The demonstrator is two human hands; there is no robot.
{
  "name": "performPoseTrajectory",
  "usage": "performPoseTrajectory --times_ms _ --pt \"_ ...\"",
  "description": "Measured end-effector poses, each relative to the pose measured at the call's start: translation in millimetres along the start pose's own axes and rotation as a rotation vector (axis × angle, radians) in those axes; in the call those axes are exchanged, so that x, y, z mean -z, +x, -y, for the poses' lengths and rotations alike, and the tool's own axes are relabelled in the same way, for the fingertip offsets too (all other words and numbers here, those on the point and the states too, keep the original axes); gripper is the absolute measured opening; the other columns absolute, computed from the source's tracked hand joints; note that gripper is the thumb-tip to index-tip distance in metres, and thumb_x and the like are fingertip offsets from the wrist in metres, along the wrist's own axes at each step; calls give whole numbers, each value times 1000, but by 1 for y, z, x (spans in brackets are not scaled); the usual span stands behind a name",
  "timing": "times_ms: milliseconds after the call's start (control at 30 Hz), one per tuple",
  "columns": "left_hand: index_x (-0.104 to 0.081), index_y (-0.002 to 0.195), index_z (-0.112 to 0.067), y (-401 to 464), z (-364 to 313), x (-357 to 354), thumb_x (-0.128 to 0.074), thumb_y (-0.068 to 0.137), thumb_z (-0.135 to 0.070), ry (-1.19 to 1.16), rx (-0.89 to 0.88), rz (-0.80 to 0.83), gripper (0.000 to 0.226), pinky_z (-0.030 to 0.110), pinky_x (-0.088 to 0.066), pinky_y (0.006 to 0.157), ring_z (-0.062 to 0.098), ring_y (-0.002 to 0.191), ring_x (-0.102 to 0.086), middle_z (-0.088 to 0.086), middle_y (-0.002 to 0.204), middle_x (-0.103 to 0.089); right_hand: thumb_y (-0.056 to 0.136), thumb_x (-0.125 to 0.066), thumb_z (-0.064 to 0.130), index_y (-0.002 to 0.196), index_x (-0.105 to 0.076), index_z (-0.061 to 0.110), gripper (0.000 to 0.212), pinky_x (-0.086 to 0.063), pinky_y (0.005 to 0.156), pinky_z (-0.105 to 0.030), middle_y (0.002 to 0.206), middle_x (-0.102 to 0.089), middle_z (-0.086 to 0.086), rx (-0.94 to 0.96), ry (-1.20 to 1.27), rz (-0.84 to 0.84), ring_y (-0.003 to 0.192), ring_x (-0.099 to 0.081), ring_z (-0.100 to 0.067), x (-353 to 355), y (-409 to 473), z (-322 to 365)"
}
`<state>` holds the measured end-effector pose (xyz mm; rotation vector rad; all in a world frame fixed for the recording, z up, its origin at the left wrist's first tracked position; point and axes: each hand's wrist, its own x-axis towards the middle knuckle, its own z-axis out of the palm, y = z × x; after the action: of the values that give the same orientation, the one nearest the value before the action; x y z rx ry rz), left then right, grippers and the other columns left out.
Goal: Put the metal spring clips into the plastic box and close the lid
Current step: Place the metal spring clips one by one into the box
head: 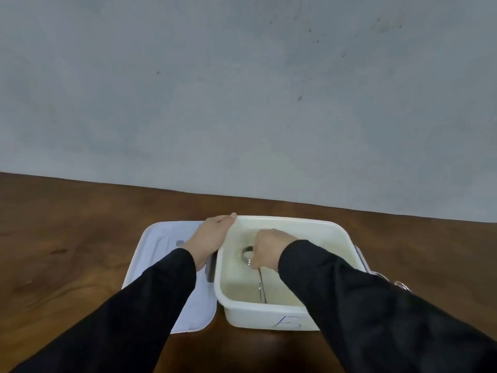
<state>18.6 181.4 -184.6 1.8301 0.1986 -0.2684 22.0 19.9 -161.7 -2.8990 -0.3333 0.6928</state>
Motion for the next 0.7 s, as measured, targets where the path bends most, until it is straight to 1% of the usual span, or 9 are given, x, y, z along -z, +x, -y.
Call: performPoseTrajectory --times_ms 67,133,200,300,400,467,567,633,700 --pt "-73 123 -17 1 1 1 -46 106 -48 -13 9 7 45 36 -50 98 23 113 -67 2 120 -75 83 -72 25 114 -68 9 36 -48 75 -32 99 -68 -8 -17 -46 51 88 -62 -27 -21 17 10" --pt "-70 128 -16 1 1 -1 -43 108 -47 -21 13 12 45 31 -48 87 18 110 -64 -1 121 -72 83 -73 26 125 -64 10 45 -49 86 -35 115 -68 -9 -40 -90 87 103 -64 -30 -36 31 16" --pt "-70 124 -15 1 1 -1 -42 108 -46 -22 10 4 45 29 -46 78 14 101 -62 -1 115 -71 83 -75 31 129 -62 11 51 -46 95 -39 123 -65 -10 -86 -126 123 111 -61 -33 -45 40 20" --pt "-69 120 -15 4 3 -3 -41 109 -46 -33 13 3 43 31 -44 81 13 97 -60 1 112 -70 84 -75 35 127 -62 13 50 -45 98 -41 119 -65 -10 -114 -80 108 108 -61 -33 -49 43 23" --pt "-68 122 -18 8 9 -1 -44 108 -45 -47 18 -11 39 31 -42 90 20 108 -61 -2 114 -69 83 -73 38 113 -68 13 39 -50 87 -37 97 -65 -5 -37 58 32 90 -61 -29 -42 32 20" --pt "-71 120 -14 13 12 0 -48 106 -46 -50 1 -18 42 32 -41 91 23 109 -60 4 118 -71 86 -67 44 100 -70 10 37 -47 74 -33 87 -63 -2 28 112 -72 80 -59 -24 -26 19 12" --pt "-75 115 -10 18 17 1 -53 102 -50 -46 -15 -20 47 37 -48 93 26 101 -65 5 112 -75 90 -58 50 80 -69 10 43 -46 63 -33 67 -61 0 52 285 -414 61 -55 -21 17 -9 -19" --pt "-78 113 -14 21 20 2 -56 96 -55 -47 -23 -22 50 44 -51 102 30 111 -70 5 116 -79 92 -53 51 75 -66 14 42 -52 66 -34 66 -64 -3 -43 353 -628 64 -63 -25 47 -28 -60" --pt "-80 110 -15 24 21 2 -58 94 -57 -53 -26 -28 49 46 -51 105 30 113 -71 3 113 -80 94 -51 48 76 -63 15 40 -57 71 -37 69 -67 -6 -223 404 -672 69 -70 -30 66 -46 -114"
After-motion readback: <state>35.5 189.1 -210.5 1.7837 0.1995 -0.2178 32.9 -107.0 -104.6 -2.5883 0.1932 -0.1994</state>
